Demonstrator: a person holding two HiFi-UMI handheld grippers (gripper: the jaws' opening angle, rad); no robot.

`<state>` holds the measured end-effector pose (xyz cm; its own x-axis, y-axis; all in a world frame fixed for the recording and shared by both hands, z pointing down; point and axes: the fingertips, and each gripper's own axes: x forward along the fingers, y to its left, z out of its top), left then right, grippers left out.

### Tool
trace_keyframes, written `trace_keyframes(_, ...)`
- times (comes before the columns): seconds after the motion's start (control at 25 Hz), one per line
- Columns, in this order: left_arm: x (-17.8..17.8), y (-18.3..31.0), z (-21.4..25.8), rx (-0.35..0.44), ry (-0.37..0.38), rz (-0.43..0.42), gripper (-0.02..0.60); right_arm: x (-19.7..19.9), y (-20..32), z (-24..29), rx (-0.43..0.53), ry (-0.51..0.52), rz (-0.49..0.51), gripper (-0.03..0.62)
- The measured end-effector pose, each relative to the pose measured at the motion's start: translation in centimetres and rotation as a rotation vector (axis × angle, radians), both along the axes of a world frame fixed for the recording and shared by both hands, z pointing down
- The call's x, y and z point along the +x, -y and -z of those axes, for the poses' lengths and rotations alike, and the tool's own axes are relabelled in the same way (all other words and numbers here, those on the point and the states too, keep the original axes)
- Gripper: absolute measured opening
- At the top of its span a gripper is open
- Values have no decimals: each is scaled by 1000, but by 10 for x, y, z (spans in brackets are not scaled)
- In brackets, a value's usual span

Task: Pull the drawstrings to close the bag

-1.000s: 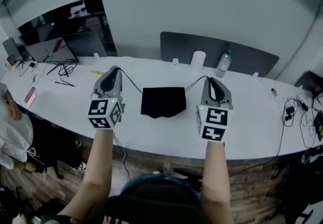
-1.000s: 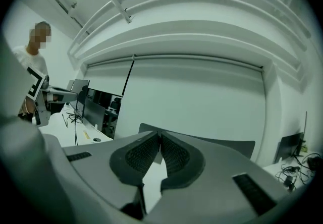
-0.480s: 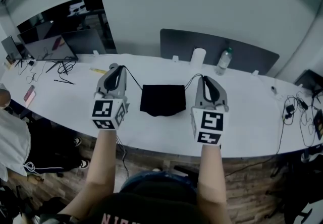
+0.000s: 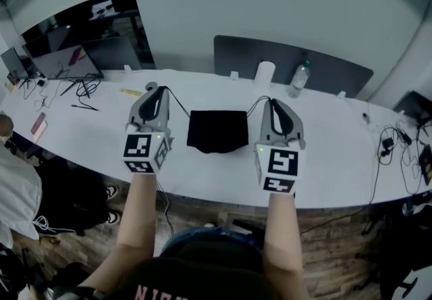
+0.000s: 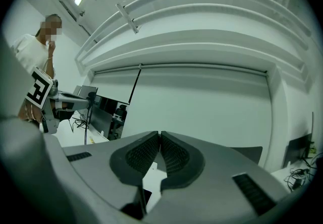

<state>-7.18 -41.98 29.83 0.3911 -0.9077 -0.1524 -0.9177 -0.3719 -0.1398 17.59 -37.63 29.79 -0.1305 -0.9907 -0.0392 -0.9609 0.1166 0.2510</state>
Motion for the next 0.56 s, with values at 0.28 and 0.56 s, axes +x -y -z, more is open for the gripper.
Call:
trace_keyframes(0.28, -4, -1, 0, -1, -2, 6, 15, -1, -3, -2, -4, 2, 0, 9)
trace_keyframes(0.56, -6, -3, -3, -8, 1, 8, 15, -3, -4, -5, -12, -6, 3, 9)
